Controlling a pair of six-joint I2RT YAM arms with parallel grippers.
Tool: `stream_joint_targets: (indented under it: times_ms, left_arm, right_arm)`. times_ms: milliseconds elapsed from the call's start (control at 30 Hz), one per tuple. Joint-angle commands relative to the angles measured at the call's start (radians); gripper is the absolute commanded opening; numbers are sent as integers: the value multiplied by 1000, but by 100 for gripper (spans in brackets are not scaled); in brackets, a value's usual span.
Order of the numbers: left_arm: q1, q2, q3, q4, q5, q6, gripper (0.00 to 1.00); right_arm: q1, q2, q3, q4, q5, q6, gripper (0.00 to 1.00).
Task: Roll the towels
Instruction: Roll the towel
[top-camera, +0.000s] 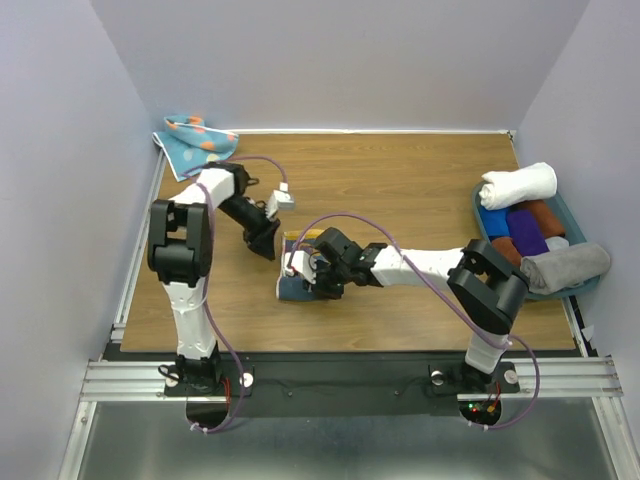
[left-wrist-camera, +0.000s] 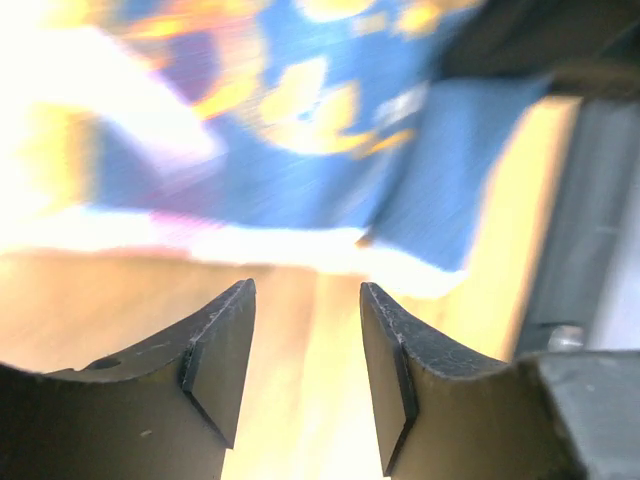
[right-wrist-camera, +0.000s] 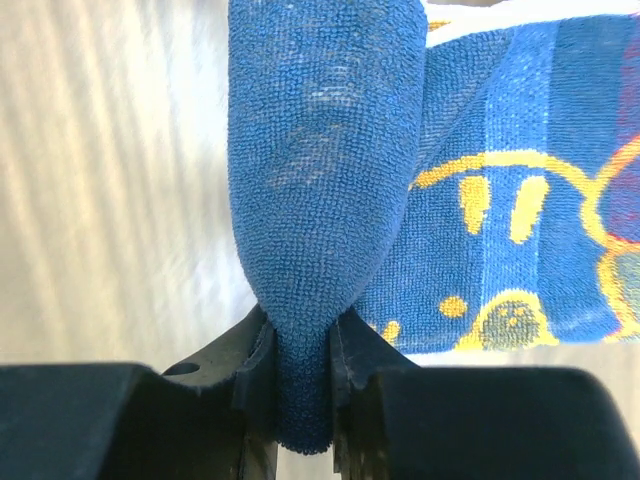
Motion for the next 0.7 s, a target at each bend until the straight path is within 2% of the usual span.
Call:
stream_joint_targets:
  times_ms: [0,100,133,267,333,433,533,567,600,667]
  left_arm:
    - [96,-99,71,78,-18,-23,59]
    - [130,-153,33,146,13,-52,66]
    - [141,-177,8,172,16,-59,73]
    - [141,-422,-223,392,10,-111,84]
    - [141,-513,-302,454,5,-119,92]
    - [124,-683,-441,523,-30,-95,97]
    - [41,-861,-593,610,-161,-76,99]
    - [6,-909,-633,611,-162,-75,99]
    - [-85,-1007,-715,655,-233,-72,99]
    - [-173,-1101,-788,690,-283,-67,99]
  right_arm:
    - [-34,-25,-33,-254,-126,117,1]
    - [-48,-25,-18,-313,-181,156,1]
    - [-58,-16,-1,-343,-201,164,1]
    - [-100,35,40,-389,-388,207,1]
    - [-141,58,53,-400,-462,213,1]
    - [-190,112,77,-412,-594,209,1]
    - [-216,170,116,-446,-675,203,1]
    - [-225,187,126,-451,-700,201,1]
    - [-238,216,142,-457,-744,201,1]
    - [-244,245,158,-480,-770,198,1]
